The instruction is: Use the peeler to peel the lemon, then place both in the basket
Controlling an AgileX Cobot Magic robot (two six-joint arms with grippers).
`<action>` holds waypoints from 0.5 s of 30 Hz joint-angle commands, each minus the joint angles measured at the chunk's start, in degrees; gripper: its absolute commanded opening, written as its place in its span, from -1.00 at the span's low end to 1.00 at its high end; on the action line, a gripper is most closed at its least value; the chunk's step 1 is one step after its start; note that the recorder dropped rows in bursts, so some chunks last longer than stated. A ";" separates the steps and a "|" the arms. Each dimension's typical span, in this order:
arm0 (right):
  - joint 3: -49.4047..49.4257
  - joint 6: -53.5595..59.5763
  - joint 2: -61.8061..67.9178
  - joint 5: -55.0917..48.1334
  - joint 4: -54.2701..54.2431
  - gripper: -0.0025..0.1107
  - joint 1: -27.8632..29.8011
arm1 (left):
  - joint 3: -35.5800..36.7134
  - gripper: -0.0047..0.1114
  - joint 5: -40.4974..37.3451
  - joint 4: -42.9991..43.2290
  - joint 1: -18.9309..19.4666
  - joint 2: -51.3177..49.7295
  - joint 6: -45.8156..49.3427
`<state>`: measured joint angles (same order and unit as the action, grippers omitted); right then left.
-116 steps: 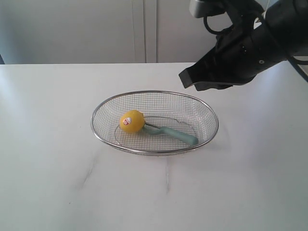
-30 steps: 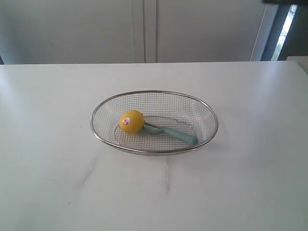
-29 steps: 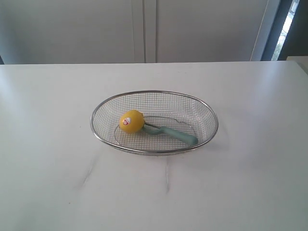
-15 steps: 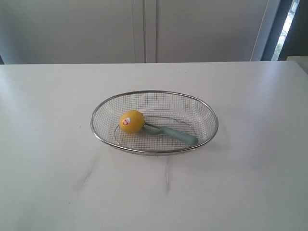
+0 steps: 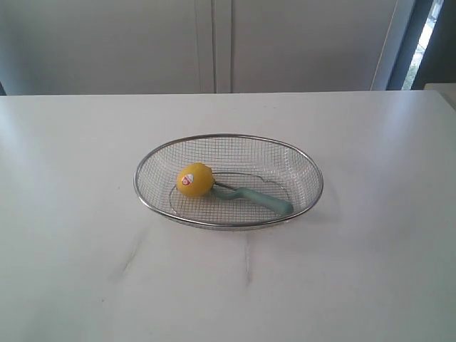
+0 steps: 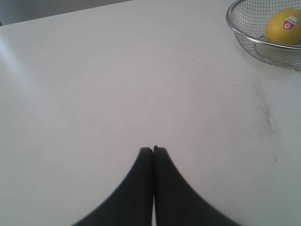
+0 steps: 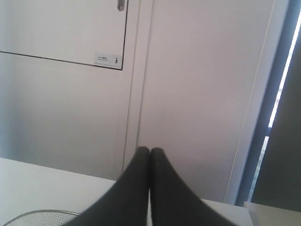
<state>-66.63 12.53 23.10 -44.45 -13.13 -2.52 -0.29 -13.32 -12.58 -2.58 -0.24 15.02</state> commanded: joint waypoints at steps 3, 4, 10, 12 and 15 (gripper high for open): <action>9.51 0.33 -1.89 4.48 6.53 -0.96 0.27 | 0.29 -0.92 0.32 -0.70 0.09 0.24 0.10; 11.64 0.33 -2.52 5.12 7.95 -0.96 0.27 | 0.29 -0.92 0.32 -0.70 0.09 0.24 0.10; 24.76 0.33 -6.14 6.04 8.05 -0.96 0.27 | 0.29 -0.92 0.32 -0.70 0.09 0.24 0.10; 28.76 0.33 -7.65 6.04 7.81 -0.96 0.27 | 0.29 -0.92 0.32 -0.70 0.09 0.24 0.10; 34.94 0.33 -10.06 5.93 7.22 -0.96 0.27 | 0.29 -0.92 0.32 -0.70 0.09 0.24 0.10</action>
<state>-36.26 12.63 14.92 -39.03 -5.62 -2.42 -0.29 -13.23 -12.58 -2.58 -0.24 15.04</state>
